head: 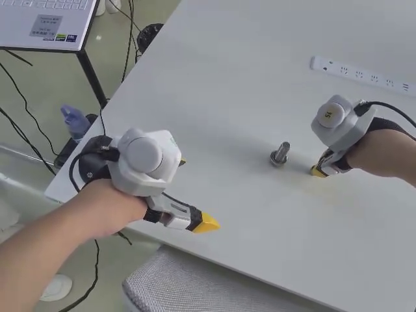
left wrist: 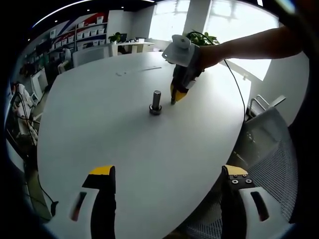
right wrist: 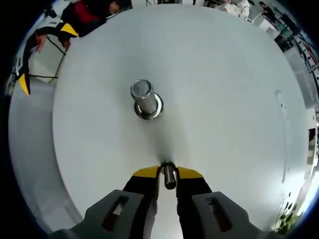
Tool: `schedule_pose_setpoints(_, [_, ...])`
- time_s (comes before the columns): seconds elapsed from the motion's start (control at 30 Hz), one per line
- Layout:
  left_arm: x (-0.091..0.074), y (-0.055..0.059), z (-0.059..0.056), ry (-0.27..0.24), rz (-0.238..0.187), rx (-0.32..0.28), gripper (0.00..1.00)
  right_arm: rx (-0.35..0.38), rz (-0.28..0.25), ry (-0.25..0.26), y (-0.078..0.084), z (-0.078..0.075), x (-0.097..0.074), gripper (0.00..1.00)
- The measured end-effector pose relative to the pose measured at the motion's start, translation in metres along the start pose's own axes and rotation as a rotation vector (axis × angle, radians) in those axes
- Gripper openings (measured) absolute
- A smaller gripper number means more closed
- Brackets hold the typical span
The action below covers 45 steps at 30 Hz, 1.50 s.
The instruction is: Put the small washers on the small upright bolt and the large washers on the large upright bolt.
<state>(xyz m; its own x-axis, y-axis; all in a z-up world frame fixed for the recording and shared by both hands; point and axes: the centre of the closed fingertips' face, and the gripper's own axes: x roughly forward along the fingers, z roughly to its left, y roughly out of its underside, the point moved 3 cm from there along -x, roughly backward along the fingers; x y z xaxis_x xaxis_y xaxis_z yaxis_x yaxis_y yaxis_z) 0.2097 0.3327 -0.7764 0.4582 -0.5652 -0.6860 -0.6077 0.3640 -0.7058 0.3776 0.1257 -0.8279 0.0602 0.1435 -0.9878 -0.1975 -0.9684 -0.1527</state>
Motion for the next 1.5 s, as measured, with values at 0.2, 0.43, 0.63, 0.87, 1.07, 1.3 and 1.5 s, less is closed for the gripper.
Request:
schedule_pose_setpoints(0.2, [0.0,-0.001,-0.002,0.0,-0.002,-0.001,0.87,-0.028,-0.021,0.014,-0.003,-0.001,-0.001,0.28])
schedule_pose_setpoints(0.43, [-0.001,0.001,-0.003,-0.001,-0.001,-0.001,0.87,-0.026,-0.02,-0.002,-0.004,-0.003,-0.001,0.34])
schedule_pose_setpoints(0.63, [-0.003,0.001,-0.003,-0.004,-0.002,0.001,0.87,-0.031,-0.027,-0.002,-0.005,-0.001,-0.007,0.34])
schedule_pose_setpoints(0.87, [-0.005,-0.002,-0.005,-0.006,-0.016,0.019,0.88,-0.037,-0.043,0.006,-0.009,0.002,-0.017,0.35])
schedule_pose_setpoints(1.07, [-0.007,-0.006,-0.01,-0.008,-0.021,0.026,0.89,-0.019,-0.075,0.015,-0.006,0.001,-0.029,0.36])
schedule_pose_setpoints(1.3, [-0.009,-0.007,-0.013,-0.011,-0.028,0.038,0.91,-0.002,-0.119,0.03,-0.003,0.002,-0.045,0.39])
schedule_pose_setpoints(1.5, [-0.013,-0.007,-0.015,-0.015,-0.027,0.041,0.92,-0.013,-0.151,0.038,0.001,0.004,-0.05,0.42])
